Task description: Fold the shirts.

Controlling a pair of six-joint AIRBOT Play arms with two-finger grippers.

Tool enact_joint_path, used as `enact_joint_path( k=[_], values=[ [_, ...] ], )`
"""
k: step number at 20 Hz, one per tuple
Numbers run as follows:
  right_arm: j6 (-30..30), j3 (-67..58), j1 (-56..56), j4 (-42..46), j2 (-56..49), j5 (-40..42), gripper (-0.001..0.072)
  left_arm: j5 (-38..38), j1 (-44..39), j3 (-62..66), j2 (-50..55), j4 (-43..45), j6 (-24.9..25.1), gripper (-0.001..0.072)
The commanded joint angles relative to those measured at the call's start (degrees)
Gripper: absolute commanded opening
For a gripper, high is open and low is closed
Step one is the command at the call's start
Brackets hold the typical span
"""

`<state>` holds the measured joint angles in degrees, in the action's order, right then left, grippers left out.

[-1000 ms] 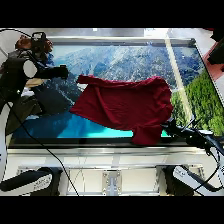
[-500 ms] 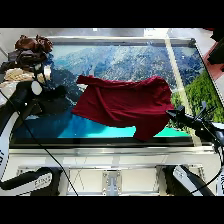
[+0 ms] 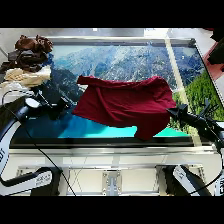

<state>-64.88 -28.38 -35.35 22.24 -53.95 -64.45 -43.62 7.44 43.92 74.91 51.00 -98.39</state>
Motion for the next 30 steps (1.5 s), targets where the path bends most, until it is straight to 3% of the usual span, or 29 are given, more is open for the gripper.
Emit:
enact_joint_path(
  k=[1,3,8,9,15,16,17,18,19,22,25,27,30],
  values=[
    [0.5,-0.1,0.0,-1.3,0.1,-1.0,0.0032,-3.9,0.9,-0.8,2.9,-4.9,4.4,0.0484],
    [0.6,-0.1,0.0,-1.7,0.1,-1.4,0.0032,-5.4,0.9,-0.8,5.7,-5.5,5.0,0.0525],
    [2.0,-0.1,0.0,-5.0,0.1,-2.6,0.0032,-1.0,0.9,-0.8,7.8,-16.8,13.3,0.0506],
    [2.1,-0.1,0.0,-5.2,0.1,-2.6,0.0032,-0.5,0.9,-0.8,7.8,-16.7,13.2,0.0469],
    [3.5,-0.1,0.0,-7.7,0.1,-2.6,0.0032,-0.2,0.7,-0.8,11.6,-18.7,15.2,0.0459],
    [3.4,-0.1,0.0,-7.8,0.1,-2.6,0.0032,-0.2,0.7,-0.8,12.2,-20.8,17.2,0.0382],
    [3.4,-0.1,0.0,-7.8,0.1,-2.6,0.0032,0.4,0.7,-0.8,12.4,-23.9,19.2,0.0168],
    [3.4,-0.1,0.0,-8.0,0.1,-2.7,0.0032,0.7,0.8,-0.6,12.4,-27.0,21.2,0.0059],
    [3.4,-0.1,0.0,-8.2,0.1,-2.8,0.0032,0.8,0.8,-0.1,12.4,-29.4,23.4,0.0018],
    [3.5,-0.1,0.0,-10.6,0.1,-2.9,0.0032,-3.0,0.8,3.4,12.3,-35.2,27.3,0.0018],
    [5.6,-0.6,-0.1,-16.5,1.5,-6.4,0.0031,-10.3,0.8,8.8,9.2,-48.1,37.4,0.0016],
    [5.7,-3.8,-0.1,-15.3,5.0,-10.0,0.0030,-12.3,0.8,12.2,4.3,-54.5,41.3,0.0016],
    [0.5,-11.9,-1.0,-15.3,14.7,-11.1,0.0029,-15.2,0.8,18.3,-7.7,-54.6,45.0,0.0015]
  ],
)
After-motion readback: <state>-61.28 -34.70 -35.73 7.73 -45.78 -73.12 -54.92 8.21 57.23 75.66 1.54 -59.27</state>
